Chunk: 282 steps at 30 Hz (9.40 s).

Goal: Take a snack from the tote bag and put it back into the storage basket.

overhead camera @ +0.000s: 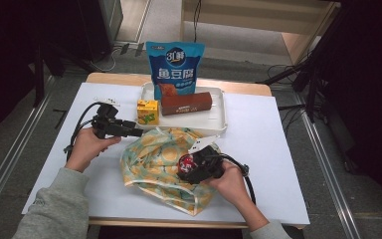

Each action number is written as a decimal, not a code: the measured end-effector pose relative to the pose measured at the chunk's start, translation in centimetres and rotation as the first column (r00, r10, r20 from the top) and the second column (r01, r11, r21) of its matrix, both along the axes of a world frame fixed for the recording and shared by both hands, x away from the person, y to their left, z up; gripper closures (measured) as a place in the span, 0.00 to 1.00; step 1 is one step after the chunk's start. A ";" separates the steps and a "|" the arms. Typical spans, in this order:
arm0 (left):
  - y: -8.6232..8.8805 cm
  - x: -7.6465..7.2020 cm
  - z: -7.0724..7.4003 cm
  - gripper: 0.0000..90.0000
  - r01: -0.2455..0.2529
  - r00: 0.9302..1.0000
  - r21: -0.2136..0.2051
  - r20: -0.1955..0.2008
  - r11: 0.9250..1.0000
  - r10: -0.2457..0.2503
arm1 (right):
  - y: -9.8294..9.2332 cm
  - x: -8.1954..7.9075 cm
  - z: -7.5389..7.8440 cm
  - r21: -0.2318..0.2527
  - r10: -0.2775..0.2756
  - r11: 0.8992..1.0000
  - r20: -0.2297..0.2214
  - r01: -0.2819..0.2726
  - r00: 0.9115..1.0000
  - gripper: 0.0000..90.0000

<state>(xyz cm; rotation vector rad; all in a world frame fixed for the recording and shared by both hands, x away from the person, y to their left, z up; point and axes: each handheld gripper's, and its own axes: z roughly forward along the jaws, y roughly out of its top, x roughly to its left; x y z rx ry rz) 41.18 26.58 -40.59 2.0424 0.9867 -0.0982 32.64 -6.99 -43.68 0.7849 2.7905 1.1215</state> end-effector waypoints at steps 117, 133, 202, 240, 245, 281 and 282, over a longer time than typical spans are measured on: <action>0.5 -1.2 0.5 0.39 0.017 1.000 -0.029 0.011 0.999 -0.017 | -2.6 6.7 8.7 0.132 -0.063 0.990 0.037 0.058 0.997 0.28; 0.5 -1.2 0.6 0.39 0.022 1.000 -0.028 0.014 0.999 -0.021 | -3.2 8.2 9.5 0.147 -0.090 0.986 0.040 0.084 0.995 0.28; 1.1 -1.5 1.1 0.39 0.021 1.000 -0.042 0.023 0.999 -0.020 | -6.2 15.5 3.9 0.113 -0.303 0.949 0.066 0.294 0.951 0.28; 0.9 -1.6 0.9 0.39 0.030 0.999 -0.032 0.014 0.999 -0.030 | -5.7 16.6 0.5 0.072 -0.308 0.950 0.029 0.305 0.951 0.28; 0.9 -1.6 0.8 0.39 0.032 0.999 -0.030 0.013 0.999 -0.032 | -5.7 16.7 0.0 0.049 -0.301 0.953 0.025 0.300 0.953 0.28; 0.9 -1.6 0.9 0.39 0.038 0.999 -0.025 0.015 0.999 -0.038 | -5.6 16.3 0.4 0.068 -0.307 0.950 0.003 0.306 0.952 0.23; 0.9 -1.6 0.9 0.39 0.037 0.999 -0.027 0.015 0.999 -0.037 | -5.7 16.2 0.5 0.077 -0.306 0.949 0.004 0.305 0.952 0.23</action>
